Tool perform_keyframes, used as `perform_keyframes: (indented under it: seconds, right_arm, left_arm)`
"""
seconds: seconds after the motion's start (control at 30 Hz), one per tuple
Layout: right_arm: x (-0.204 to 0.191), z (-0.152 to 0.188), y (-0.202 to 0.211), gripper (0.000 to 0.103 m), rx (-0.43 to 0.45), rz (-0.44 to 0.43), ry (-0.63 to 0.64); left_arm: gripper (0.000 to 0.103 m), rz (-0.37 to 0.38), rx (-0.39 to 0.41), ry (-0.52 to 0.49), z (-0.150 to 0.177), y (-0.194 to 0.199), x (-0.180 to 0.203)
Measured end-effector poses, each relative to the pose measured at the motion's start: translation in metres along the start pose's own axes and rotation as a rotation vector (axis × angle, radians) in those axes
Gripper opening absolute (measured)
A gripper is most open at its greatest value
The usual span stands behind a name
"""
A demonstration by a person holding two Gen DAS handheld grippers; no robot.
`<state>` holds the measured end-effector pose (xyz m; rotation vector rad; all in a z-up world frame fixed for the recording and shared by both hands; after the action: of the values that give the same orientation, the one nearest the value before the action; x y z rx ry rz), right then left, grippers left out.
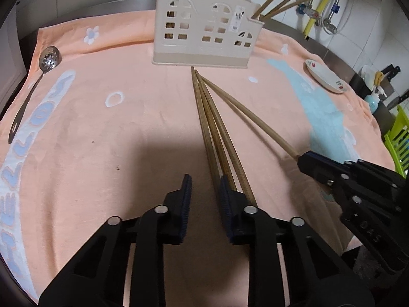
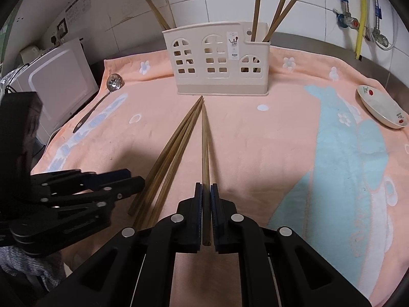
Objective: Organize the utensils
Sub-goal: 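Lower the right tool onto a chopstick and close while the left tool grasps another, then lift both held chopsticks and carry them over the caddy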
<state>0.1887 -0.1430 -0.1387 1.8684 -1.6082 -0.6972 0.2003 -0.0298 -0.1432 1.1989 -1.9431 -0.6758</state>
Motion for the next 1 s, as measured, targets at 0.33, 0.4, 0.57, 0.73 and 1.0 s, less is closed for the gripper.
perform_keyframes:
  seconds: [0.33, 0.4, 0.57, 0.73, 1.0]
  right_arm:
    - [0.008, -0.002, 0.005, 0.006, 0.019, -0.011, -0.01]
    - [0.009, -0.002, 0.006, 0.006, 0.021, -0.01, -0.011]
    - [0.014, -0.001, 0.008, 0.007, 0.025, -0.007, -0.014]
    - [0.016, -0.004, 0.009, 0.007, 0.03, -0.011, -0.017]
    - [0.021, -0.017, 0.023, 0.007, 0.074, 0.002, 0.002]
  left_arm:
    - [0.015, -0.047, -0.026, -0.033, -0.006, -0.013, 0.012]
    - [0.013, -0.052, -0.027, -0.028, -0.006, -0.014, 0.011]
    - [0.011, -0.069, -0.031, -0.017, -0.007, -0.015, 0.008]
    - [0.011, -0.087, -0.038, -0.049, -0.008, -0.018, 0.011]
    - [0.007, -0.052, -0.023, -0.031, -0.011, -0.011, 0.004]
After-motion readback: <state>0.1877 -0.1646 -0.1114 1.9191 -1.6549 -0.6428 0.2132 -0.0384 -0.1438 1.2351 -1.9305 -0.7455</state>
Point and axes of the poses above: each gripper's, at about its wrist camera, not at the fingertips, and y roughly against the way its jaws point, x to its right, z to its underside, the point moved 3 cm from there along -y, roughly the way its jaws point, and after that the axes turned 10 degrees about z, right-handed, at the moved point
